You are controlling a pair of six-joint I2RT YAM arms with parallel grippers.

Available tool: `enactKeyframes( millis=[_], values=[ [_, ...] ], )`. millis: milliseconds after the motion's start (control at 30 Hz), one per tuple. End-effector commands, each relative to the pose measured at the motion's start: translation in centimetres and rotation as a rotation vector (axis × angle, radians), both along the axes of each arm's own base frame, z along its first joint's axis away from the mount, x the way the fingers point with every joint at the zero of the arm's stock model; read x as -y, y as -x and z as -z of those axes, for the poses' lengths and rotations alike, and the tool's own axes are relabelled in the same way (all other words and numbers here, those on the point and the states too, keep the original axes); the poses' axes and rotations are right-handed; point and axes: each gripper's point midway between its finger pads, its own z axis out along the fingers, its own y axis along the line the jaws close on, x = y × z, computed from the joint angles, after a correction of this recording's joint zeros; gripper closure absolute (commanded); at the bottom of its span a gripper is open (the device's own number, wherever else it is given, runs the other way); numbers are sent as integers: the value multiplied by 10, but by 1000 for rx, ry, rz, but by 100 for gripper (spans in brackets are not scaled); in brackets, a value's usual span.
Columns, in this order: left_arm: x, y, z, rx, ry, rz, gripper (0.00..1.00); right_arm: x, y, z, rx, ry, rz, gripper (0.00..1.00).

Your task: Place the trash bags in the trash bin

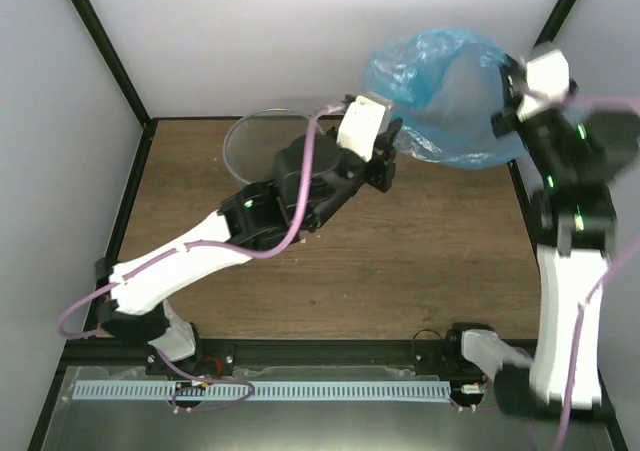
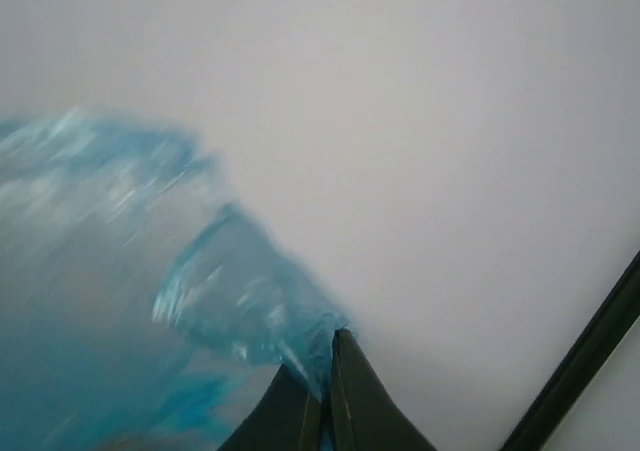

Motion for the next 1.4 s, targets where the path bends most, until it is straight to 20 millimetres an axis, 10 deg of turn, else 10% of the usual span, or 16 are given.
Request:
enactKeyframes(
  millis=[0, 167, 300, 500, 733, 967, 1167, 1300, 1367],
  values=[
    [1, 7, 68, 36, -253, -6, 96, -16, 60, 43, 15, 31, -75, 99],
    [5, 11, 259, -186, -468, 21, 96, -7, 42, 261, -405, 109, -40, 99],
    [-1, 37, 297, -267, -496, 79, 96, -32, 84, 289, -453, 139, -195, 99],
    [-23, 49, 265, -247, -404, 87, 96, -58, 135, 258, -315, 188, -350, 99],
    [-28, 62, 240, -275, -333, 148, 96, -64, 138, 227, -328, 113, -384, 99],
    [-32, 30, 228, -430, -316, 76, 96, -43, 83, 225, -455, 7, -253, 99],
    [-43, -70, 203, -434, -289, -74, 96, -2, -13, 215, -501, -16, -17, 99],
    [-40, -98, 118, -306, -302, -114, 96, 10, -60, 99, -372, 1, 23, 99],
    [-43, -85, 44, -187, -203, -73, 96, 3, -36, 15, -207, 12, -14, 99]
  ],
)
